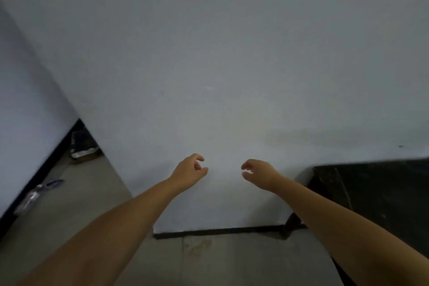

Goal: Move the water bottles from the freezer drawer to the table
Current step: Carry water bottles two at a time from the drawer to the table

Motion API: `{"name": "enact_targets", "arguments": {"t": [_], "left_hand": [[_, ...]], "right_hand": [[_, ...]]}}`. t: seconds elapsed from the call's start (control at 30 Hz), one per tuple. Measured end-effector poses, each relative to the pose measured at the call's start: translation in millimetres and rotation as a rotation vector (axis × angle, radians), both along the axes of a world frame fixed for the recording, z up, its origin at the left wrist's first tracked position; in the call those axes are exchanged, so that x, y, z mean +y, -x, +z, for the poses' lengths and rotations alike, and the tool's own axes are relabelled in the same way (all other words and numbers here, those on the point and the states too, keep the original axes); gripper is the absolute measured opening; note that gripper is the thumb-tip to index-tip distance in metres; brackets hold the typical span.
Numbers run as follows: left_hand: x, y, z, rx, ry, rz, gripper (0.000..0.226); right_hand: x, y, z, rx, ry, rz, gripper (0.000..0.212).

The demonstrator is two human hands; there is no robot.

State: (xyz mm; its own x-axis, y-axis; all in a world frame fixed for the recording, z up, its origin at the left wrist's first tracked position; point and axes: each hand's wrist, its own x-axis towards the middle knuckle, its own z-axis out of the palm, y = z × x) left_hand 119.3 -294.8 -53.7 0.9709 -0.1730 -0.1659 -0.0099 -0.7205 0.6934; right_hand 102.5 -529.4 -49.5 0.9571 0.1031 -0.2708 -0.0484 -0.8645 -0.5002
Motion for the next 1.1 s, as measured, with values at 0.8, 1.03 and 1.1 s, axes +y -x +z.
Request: {"name": "enact_targets", "arguments": {"t": [0.8,1.03,1.1], "left_hand": [[192.7,326.3,-29.6,0.133,0.057,1.562,0.038],[113.3,463.8,-20.7,0.117,0.094,1.986,0.037],[88.1,506.9,-16.1,0.110,0.087,2.103,0.036]], "right_hand": [[388.4,74.2,-22.7,0.127,0.089,1.395,0.030],[412.5,232.6,-20.1,0.131,0.099,1.853,0.016],[408.6,287.7,-13.8,0.135,0.080,1.993,0.018]]}}
